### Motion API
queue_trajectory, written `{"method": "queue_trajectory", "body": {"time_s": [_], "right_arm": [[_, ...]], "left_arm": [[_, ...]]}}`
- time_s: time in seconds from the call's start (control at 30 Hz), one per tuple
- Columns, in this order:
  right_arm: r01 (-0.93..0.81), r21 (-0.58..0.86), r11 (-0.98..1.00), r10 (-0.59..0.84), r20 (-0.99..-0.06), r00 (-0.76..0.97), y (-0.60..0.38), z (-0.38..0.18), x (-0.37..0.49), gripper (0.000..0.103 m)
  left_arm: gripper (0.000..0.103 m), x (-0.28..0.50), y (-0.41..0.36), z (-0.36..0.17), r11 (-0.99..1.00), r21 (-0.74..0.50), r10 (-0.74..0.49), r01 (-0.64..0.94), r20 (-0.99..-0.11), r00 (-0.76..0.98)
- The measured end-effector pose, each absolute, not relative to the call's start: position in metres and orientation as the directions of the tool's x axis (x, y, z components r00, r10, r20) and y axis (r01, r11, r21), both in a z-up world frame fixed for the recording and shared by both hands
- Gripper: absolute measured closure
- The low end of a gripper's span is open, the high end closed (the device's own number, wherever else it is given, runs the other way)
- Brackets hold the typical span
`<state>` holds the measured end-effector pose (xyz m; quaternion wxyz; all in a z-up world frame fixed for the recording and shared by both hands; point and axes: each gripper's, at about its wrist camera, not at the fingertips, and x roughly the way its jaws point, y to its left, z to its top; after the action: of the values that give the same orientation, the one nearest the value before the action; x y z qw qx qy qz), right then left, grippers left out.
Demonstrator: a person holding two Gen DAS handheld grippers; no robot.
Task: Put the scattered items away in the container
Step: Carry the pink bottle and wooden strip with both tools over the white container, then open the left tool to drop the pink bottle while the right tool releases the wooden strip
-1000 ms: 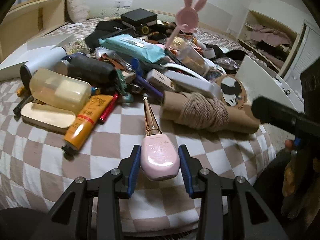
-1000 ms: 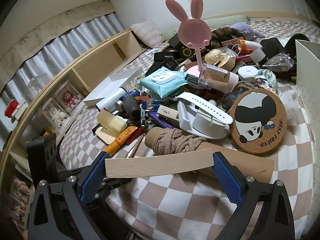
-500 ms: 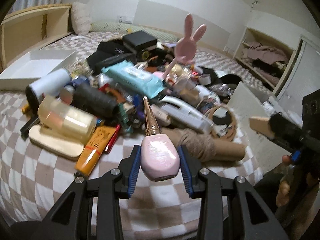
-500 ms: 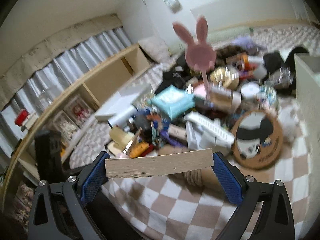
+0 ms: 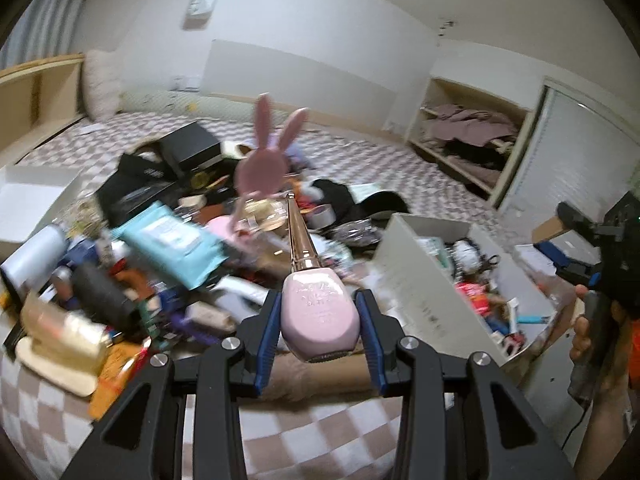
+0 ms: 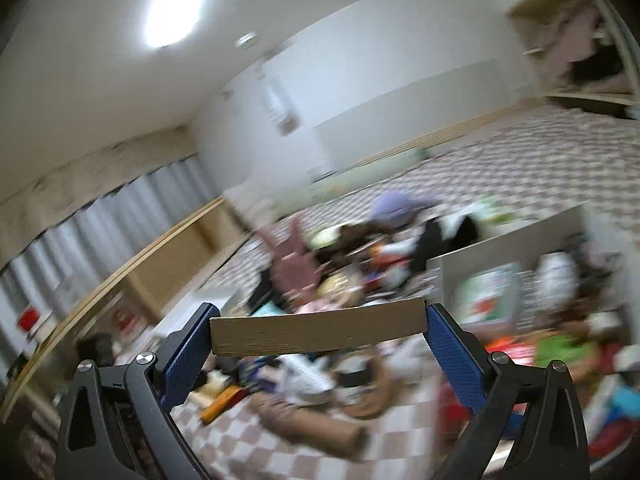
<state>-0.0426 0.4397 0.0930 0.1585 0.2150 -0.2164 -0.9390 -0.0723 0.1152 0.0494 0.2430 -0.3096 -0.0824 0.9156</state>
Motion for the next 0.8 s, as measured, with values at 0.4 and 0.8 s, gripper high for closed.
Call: {"method": "queue_trajectory", "body": {"time_s": [0.4, 0.8], "right_arm": [[-0.104, 0.638, -0.763, -0.242, -0.431, -0.869, 0.561, 0.054, -0.037, 0.002], [-0.214, 0.670, -0.711, -0.209, -0.492, -0.845, 0.597, 0.030, -0.037, 0.002]], "left_arm": [[0.065, -0.083, 0.210, 0.066, -0.783, -0.303, 0.616, -0.543, -0.502, -0.607], [0.065, -0.091, 0.283, 0.063, -0.718, -0.299, 0.674, -0.629, -0.525, -0.520]]}}
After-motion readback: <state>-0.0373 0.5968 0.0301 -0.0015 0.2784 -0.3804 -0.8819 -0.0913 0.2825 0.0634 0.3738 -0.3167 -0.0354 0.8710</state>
